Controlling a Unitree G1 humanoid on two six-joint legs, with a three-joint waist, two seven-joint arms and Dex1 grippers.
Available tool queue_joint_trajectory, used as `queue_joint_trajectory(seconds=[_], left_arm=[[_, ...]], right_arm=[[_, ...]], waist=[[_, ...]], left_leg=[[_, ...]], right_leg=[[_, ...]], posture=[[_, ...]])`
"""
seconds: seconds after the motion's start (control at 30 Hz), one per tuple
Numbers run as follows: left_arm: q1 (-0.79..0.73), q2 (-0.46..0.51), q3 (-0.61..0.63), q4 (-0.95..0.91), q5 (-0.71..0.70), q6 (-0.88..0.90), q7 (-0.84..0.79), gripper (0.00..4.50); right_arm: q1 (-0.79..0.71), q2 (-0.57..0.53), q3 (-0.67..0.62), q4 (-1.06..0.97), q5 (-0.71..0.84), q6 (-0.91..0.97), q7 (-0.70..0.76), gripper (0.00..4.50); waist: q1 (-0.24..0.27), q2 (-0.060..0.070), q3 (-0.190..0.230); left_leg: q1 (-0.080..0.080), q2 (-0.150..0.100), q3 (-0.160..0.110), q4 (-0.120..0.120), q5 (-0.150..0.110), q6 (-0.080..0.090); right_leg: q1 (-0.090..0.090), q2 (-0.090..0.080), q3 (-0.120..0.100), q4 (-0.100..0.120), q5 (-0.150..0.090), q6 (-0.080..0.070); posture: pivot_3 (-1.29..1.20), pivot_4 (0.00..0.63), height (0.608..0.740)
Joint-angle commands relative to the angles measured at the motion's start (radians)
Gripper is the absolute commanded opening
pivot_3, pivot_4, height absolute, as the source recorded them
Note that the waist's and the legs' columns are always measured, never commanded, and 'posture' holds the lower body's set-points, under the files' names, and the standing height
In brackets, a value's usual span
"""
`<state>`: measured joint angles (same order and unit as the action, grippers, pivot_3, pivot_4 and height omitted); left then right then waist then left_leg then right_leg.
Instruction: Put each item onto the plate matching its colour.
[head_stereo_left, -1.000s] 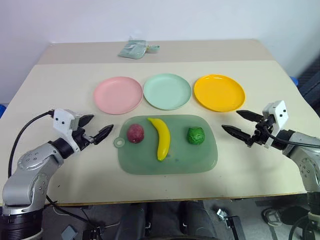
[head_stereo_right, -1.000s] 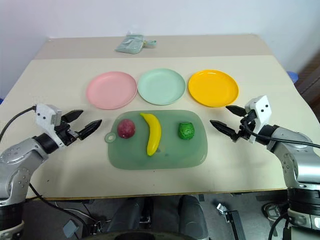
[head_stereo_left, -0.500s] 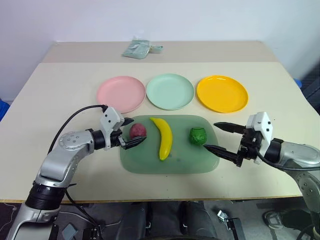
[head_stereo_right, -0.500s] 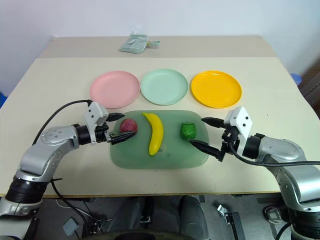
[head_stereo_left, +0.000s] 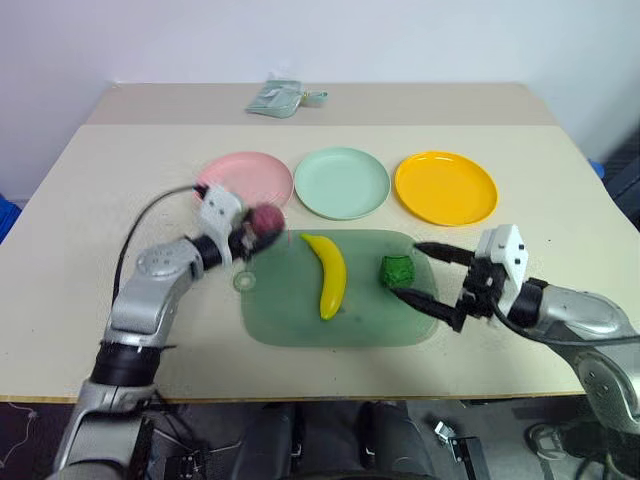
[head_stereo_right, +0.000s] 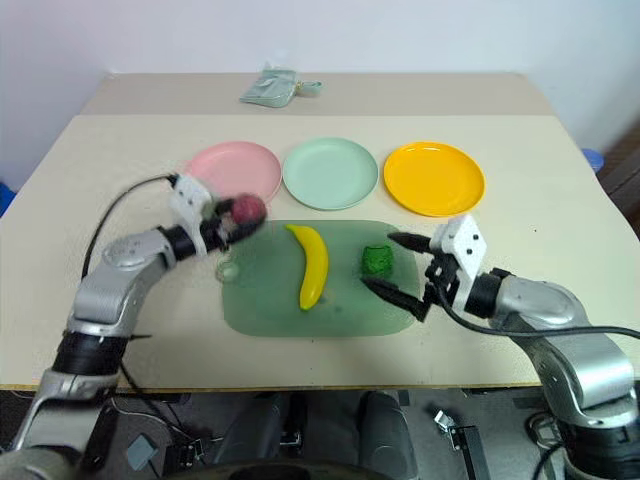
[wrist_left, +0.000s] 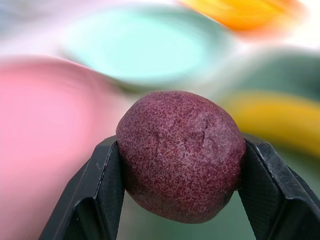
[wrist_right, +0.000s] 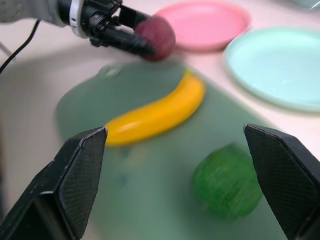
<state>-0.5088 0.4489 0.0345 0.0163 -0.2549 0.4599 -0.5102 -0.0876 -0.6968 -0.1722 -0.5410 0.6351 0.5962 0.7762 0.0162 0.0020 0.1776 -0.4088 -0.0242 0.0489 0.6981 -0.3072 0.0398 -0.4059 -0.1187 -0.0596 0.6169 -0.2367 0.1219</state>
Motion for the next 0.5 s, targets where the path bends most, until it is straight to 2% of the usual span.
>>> queue_joint_trajectory(seconds=[0.03,0.17,0.3,0.33,0.4,0.5], left_arm=[[-0.097,-0.057,0.077,0.119,0.058,0.044,0.22,2.52],[-0.199,-0.098,0.073,0.276,0.114,0.056,0.329,2.52],[-0.245,-0.112,0.073,0.349,0.114,0.072,0.333,2.52],[-0.249,-0.115,0.079,0.354,0.109,0.071,0.331,3.54],[-0.249,-0.113,0.088,0.348,0.105,0.063,0.33,4.42],[-0.24,-0.112,0.119,0.304,0.08,0.021,0.32,4.47]], right_arm=[[-0.054,0.037,0.03,0.013,-0.012,-0.035,-0.021,4.5],[-0.083,0.07,0.088,0.033,-0.045,-0.061,-0.025,4.5],[-0.089,0.085,0.107,0.037,-0.06,-0.077,-0.027,4.5],[-0.089,0.086,0.108,0.037,-0.062,-0.078,-0.028,4.5],[-0.082,0.086,0.107,0.035,-0.069,-0.083,-0.032,4.5],[-0.067,0.084,0.105,0.026,-0.077,-0.086,-0.036,4.5]], waist=[[-0.001,0.0,0.0],[-0.001,-0.001,0.0],[-0.001,-0.002,0.001],[-0.002,-0.002,0.001],[-0.002,-0.002,0.001],[-0.002,-0.002,0.001]], left_leg=[[0.0,0.0,0.0,0.0,0.0,0.0],[-0.001,-0.001,0.001,-0.001,-0.001,0.001],[-0.001,-0.001,0.001,0.0,-0.001,0.002],[-0.001,-0.001,0.001,0.0,-0.001,0.002],[-0.001,-0.001,0.001,0.0,-0.001,0.001],[-0.001,-0.001,0.001,0.0,-0.001,0.001]], right_leg=[[0.0,0.0,0.0,0.0,0.0,0.0],[0.0,0.001,-0.001,0.0,0.0,0.001],[0.0,0.001,-0.001,0.0,0.0,0.001],[0.0,0.001,-0.001,0.0,0.0,0.001],[0.0,0.001,-0.001,0.0,0.0,0.001],[0.0,0.001,-0.001,0.0,0.0,0.001]], posture=[[0.0,0.15,0.74],[0.0,0.15,0.74],[0.0,0.15,0.74],[0.0,0.15,0.74],[0.0,0.15,0.74],[0.0,0.15,0.74]])
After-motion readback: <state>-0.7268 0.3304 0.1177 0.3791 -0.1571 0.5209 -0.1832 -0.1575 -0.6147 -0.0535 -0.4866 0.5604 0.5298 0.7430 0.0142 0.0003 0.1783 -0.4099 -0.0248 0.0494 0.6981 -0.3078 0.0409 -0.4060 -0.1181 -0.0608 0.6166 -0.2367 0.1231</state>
